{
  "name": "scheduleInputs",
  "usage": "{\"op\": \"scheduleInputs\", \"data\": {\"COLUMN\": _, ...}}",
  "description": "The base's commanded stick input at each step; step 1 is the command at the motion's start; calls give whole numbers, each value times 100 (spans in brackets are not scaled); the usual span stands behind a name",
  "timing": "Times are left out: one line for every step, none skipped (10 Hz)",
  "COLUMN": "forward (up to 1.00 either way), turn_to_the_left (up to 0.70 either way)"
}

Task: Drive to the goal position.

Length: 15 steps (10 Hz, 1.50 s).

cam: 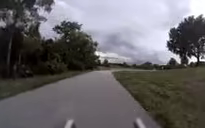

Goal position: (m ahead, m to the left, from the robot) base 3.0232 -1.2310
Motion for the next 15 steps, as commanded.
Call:
{"op": "scheduleInputs", "data": {"forward": 85, "turn_to_the_left": 0}}
{"op": "scheduleInputs", "data": {"forward": 85, "turn_to_the_left": 0}}
{"op": "scheduleInputs", "data": {"forward": 85, "turn_to_the_left": 0}}
{"op": "scheduleInputs", "data": {"forward": 85, "turn_to_the_left": 0}}
{"op": "scheduleInputs", "data": {"forward": 85, "turn_to_the_left": 0}}
{"op": "scheduleInputs", "data": {"forward": 85, "turn_to_the_left": 0}}
{"op": "scheduleInputs", "data": {"forward": 85, "turn_to_the_left": -3}}
{"op": "scheduleInputs", "data": {"forward": 85, "turn_to_the_left": -7}}
{"op": "scheduleInputs", "data": {"forward": 85, "turn_to_the_left": -11}}
{"op": "scheduleInputs", "data": {"forward": 85, "turn_to_the_left": -15}}
{"op": "scheduleInputs", "data": {"forward": 85, "turn_to_the_left": -19}}
{"op": "scheduleInputs", "data": {"forward": 85, "turn_to_the_left": -23}}
{"op": "scheduleInputs", "data": {"forward": 85, "turn_to_the_left": -28}}
{"op": "scheduleInputs", "data": {"forward": 85, "turn_to_the_left": -32}}
{"op": "scheduleInputs", "data": {"forward": 85, "turn_to_the_left": -23}}
